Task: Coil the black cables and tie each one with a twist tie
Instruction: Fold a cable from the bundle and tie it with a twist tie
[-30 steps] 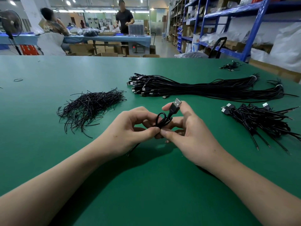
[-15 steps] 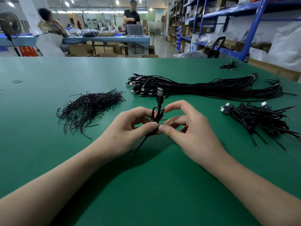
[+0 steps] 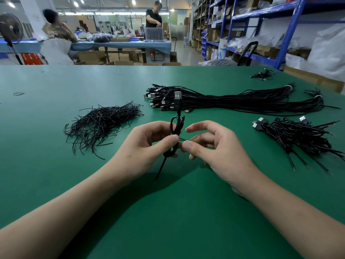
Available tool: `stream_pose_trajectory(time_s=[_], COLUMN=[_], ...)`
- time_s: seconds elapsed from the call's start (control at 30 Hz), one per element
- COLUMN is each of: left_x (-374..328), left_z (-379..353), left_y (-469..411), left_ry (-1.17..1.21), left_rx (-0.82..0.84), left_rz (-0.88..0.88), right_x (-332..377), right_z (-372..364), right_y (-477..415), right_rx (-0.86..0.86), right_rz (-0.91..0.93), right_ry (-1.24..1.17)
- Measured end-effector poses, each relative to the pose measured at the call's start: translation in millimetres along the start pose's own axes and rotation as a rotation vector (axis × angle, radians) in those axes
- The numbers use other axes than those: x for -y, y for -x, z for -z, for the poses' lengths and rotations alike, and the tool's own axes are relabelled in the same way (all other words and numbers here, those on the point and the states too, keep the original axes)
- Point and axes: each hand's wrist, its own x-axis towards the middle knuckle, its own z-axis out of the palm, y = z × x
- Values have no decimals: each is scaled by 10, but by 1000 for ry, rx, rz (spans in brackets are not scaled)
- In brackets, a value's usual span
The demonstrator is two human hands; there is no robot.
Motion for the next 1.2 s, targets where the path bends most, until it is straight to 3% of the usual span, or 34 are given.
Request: stream_pose_trajectory(time_s=[0.43,0.57,0.9,1.2], left_x=[-18,-37,-125,-129], left_z=[-58,-74,-103,-150], left_y=[34,40,40,35], left_ry=[-155,-156,-603,-522], left_rx=[35,17,-130,-237], left_rz=[16,-13,-331,-309], right_x=[56,71,70,113], right_z=[-24,0,-67,-94], right_y=[3,12,32,36], right_rx=[189,257,146,162], right_rz=[-195,-292,-435,-455], right_ry=[-101,-232,-530,-623])
